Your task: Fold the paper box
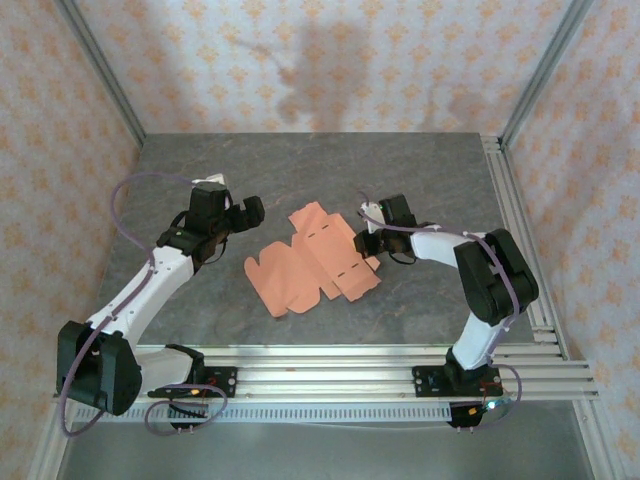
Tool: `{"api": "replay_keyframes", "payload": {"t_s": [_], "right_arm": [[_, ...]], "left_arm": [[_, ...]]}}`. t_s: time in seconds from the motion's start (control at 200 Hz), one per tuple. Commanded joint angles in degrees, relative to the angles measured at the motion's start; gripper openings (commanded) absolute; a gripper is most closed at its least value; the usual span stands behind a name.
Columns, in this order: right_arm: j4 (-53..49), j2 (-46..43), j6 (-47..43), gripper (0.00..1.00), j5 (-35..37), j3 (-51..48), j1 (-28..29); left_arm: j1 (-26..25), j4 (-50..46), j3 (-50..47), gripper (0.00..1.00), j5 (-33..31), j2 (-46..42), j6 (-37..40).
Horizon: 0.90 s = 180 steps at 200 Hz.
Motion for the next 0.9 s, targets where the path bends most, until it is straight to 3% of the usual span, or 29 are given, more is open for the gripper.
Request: {"api": "replay_keyframes", "payload": {"t_s": [0.0,0.896], "right_arm": [[-0.04,-0.65,-0.87,0.11,1.10,0.00,0.57],[-0.05,1.34,-0.44,0.15,1.11,-0.35,0.93]], "left_arm": [[0.64,0.83,-0.86,1.00,0.86,-1.53,0.28],[0.65,0.12,-2.27,1.00,0.28,-3.82,0.27]]}}
